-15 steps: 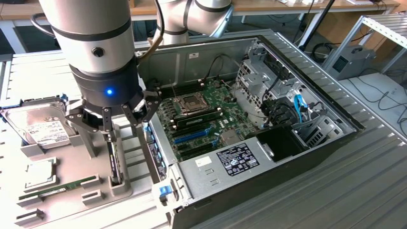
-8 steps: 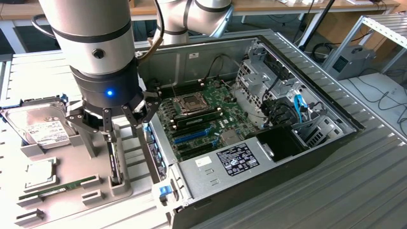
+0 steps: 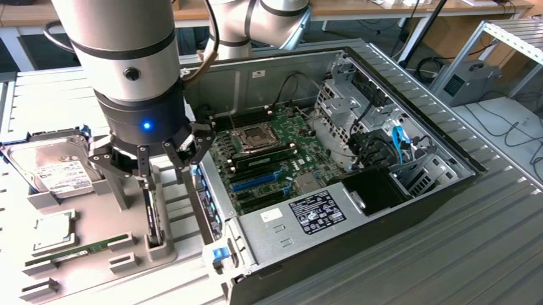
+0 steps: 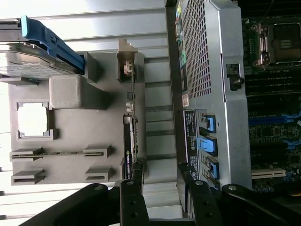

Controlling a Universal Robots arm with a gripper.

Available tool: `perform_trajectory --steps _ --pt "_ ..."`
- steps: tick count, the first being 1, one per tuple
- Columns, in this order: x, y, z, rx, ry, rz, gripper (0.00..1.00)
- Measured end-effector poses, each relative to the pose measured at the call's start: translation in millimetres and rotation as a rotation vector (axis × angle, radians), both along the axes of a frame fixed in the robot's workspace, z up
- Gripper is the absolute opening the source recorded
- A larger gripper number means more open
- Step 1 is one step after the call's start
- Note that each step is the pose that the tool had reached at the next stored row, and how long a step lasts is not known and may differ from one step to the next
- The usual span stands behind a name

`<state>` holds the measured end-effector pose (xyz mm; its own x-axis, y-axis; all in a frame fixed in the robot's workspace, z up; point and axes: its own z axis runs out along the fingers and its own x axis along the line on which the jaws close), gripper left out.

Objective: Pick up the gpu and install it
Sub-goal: 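Pick up the gpu and move the gpu toward the slot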

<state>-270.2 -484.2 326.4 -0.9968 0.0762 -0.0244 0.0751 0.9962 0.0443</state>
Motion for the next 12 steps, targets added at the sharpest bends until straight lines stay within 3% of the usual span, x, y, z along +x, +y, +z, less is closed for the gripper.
perform_trajectory --steps 12 --pt "0.0 0.0 -2.9 0.0 0.0 0.0 0.42"
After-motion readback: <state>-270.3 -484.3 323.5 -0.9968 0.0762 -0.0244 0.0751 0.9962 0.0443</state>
